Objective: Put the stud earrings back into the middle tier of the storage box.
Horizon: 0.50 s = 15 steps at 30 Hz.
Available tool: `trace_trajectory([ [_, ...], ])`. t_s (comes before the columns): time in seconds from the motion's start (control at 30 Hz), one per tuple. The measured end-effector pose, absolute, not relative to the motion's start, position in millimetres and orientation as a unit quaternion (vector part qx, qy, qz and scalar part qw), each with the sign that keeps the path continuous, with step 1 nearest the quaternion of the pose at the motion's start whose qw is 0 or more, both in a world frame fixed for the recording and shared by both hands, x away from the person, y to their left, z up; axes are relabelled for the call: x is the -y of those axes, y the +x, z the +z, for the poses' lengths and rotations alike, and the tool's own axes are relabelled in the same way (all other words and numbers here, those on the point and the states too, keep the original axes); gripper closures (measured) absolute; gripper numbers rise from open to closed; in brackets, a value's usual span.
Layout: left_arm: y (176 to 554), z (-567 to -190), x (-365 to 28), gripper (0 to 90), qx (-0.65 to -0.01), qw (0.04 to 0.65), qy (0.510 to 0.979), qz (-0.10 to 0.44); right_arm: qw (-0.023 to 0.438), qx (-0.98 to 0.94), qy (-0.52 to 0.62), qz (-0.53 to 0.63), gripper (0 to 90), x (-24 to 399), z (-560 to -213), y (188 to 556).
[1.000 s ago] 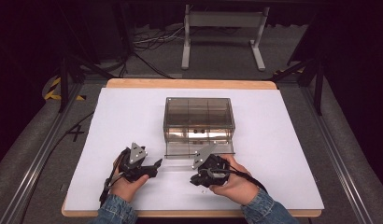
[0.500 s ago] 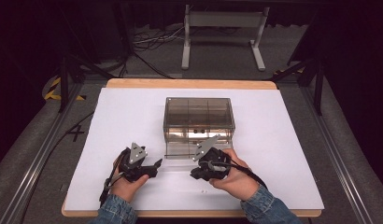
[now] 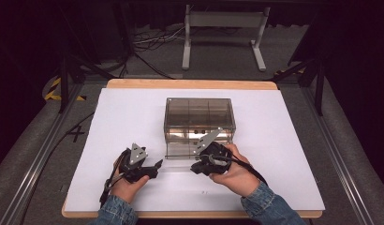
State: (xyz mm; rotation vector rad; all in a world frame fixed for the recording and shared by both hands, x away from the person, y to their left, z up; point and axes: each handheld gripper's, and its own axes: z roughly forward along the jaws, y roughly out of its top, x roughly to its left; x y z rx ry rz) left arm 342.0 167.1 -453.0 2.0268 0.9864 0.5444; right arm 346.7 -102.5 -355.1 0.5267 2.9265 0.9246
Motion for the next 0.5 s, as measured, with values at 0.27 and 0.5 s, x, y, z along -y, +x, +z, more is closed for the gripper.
trace_trajectory([
  [0.27,342.0,-453.1,-167.0,20.9,-0.391,0.402,0.799,0.216,0.018,-0.938,0.172,0.299,85.2,101.3,-347.8,350.7],
  [0.5,342.0,-453.0,-167.2,20.9,-0.391,0.401,0.8,0.216,0.024,-0.937,0.177,0.299,85.2,100.5,-344.4,354.2],
])
